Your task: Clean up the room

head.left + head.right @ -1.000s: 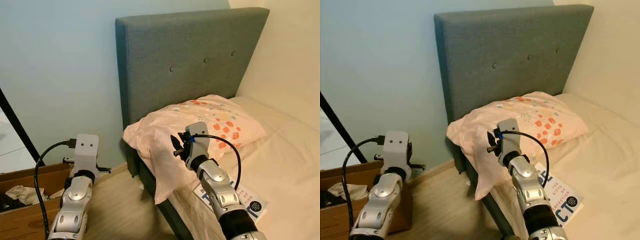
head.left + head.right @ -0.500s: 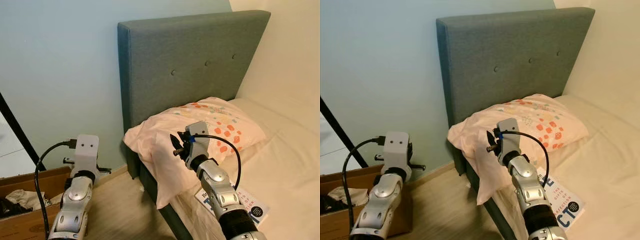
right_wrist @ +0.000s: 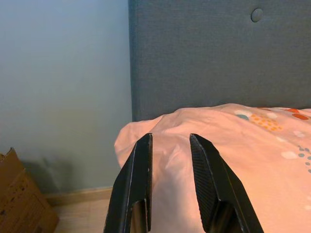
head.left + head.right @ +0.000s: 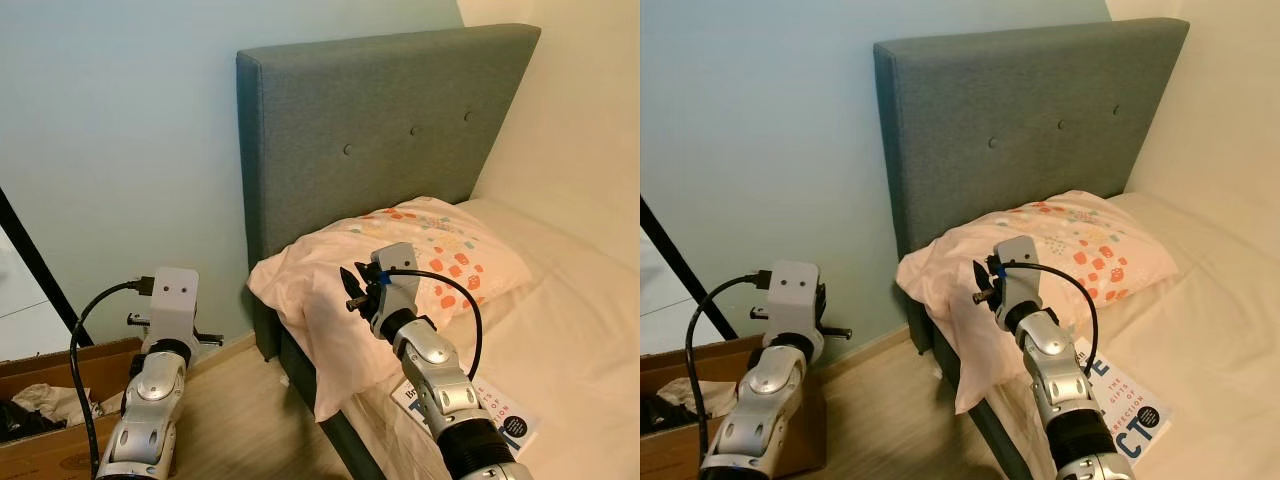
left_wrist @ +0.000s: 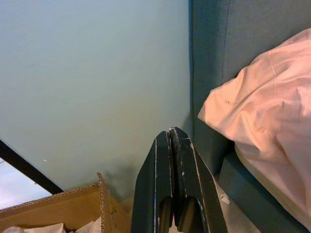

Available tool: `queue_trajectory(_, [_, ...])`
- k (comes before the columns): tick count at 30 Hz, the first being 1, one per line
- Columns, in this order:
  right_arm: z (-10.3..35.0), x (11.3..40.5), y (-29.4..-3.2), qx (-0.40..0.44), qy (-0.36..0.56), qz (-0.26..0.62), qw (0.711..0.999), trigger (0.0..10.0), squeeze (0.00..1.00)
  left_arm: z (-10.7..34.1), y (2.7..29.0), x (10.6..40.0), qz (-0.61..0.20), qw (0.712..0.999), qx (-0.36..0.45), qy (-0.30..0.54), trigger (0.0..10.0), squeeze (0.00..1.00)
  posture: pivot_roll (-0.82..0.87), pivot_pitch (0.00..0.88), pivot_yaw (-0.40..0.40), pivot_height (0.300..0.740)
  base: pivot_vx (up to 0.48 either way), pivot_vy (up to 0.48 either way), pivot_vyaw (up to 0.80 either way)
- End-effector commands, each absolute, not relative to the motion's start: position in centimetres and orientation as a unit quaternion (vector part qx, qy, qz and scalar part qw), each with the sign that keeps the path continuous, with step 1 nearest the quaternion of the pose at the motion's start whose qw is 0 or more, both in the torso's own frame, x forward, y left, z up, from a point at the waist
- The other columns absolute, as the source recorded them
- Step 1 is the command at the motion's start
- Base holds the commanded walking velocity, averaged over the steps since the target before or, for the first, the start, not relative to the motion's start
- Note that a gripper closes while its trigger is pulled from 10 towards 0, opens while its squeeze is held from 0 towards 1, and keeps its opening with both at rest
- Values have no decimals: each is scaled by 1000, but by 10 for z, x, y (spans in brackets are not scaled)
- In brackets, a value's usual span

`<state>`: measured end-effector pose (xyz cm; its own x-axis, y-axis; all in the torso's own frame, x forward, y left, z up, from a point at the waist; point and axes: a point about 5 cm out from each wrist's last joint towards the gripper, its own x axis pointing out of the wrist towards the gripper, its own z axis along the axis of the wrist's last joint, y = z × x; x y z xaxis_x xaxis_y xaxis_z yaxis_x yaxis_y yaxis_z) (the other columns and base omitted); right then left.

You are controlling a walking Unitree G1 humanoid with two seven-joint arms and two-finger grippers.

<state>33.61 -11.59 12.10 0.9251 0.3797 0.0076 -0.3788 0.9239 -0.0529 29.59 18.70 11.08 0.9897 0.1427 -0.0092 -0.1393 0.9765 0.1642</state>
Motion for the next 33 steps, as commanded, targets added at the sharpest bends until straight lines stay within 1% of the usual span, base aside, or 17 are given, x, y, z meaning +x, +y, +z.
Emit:
queue_trajectory(1, [120, 336, -116, -20, -11, 191, 981, 10000, 0, 109, 188, 297, 68, 994, 82, 12, 10000, 0, -10, 0, -50, 626, 0, 0, 0])
queue_trajectory(15, [118, 336, -118, -32, -10, 181, 983, 10000, 0, 108, 187, 296, 64, 994, 85, 15, 10000, 0, -9, 0, -50, 626, 0, 0, 0])
queue_trajectory(25, [121, 334, -116, -13, -20, 197, 980, 10000, 0, 108, 186, 297, 63, 994, 87, 13, 10000, 0, -8, 0, -52, 626, 0, 0, 0])
queue_trajectory(33, [123, 333, -115, -10, -26, 203, 979, 10000, 0, 109, 186, 296, 63, 994, 85, 12, 10000, 0, -9, 0, -53, 660, 0, 0, 0])
